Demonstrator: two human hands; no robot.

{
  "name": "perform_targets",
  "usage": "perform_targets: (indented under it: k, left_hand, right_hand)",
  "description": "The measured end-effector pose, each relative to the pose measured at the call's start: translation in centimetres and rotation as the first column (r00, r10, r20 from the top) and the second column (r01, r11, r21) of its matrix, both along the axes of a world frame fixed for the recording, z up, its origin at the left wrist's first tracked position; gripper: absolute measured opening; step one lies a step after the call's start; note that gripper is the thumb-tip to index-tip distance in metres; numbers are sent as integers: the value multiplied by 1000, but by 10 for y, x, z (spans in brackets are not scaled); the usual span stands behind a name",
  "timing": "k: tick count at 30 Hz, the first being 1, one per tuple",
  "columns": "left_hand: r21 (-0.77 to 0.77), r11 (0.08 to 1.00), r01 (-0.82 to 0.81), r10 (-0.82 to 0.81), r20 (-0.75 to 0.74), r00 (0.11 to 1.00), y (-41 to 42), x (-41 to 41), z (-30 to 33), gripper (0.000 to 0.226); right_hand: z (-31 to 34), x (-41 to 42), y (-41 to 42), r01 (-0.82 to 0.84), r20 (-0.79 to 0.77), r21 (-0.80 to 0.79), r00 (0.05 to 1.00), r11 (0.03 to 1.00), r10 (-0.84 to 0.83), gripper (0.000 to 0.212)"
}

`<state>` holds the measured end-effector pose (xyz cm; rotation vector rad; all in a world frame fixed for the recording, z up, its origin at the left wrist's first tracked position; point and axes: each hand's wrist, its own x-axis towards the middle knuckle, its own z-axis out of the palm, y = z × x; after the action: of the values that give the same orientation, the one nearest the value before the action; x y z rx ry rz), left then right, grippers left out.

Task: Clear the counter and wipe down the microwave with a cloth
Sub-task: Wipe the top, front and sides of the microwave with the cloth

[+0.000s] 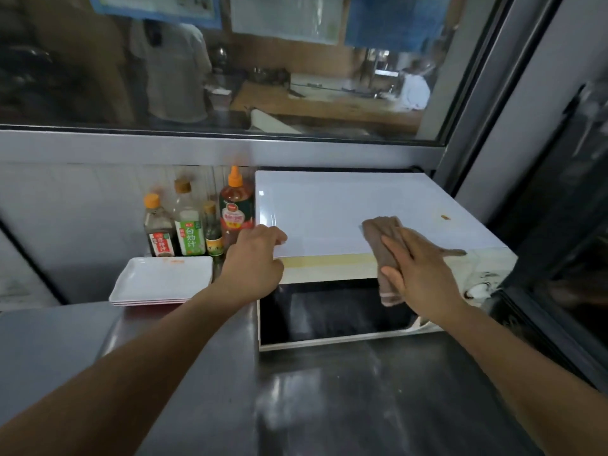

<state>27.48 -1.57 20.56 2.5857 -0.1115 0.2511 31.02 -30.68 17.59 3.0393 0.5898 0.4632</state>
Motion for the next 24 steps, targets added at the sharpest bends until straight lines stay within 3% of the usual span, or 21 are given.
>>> perform_targets:
  k: [4, 6, 9, 13, 17, 24]
  left_hand:
    - [105, 992, -63, 65, -8, 998, -12, 3, 5, 51]
    - [106, 993, -59, 57, 22, 998, -24, 7, 5, 51]
    - [53, 999, -12, 10, 38, 999, -45, 15, 3, 49]
    - [20, 999, -33, 33, 44, 999, -71, 22, 0, 50]
    - [49, 997, -53, 51, 52, 997, -93, 31, 0, 48]
    - [57, 998, 24, -25, 22, 999, -155, 53, 2, 45]
  right_hand:
    - [-6, -12, 50, -48, 160, 6, 986, 999, 47, 53]
    - [-9, -16, 76, -97, 149, 11, 984, 995, 94, 65]
    - [-8, -12, 81, -157, 104, 26, 983, 987, 153, 58]
    - [0, 2, 18, -125, 46, -65, 991, 990, 129, 58]
    - [1, 18, -72, 13, 21, -98, 1000, 995, -11, 60]
    - [4, 29, -141, 103, -1, -26, 995, 994, -103, 54]
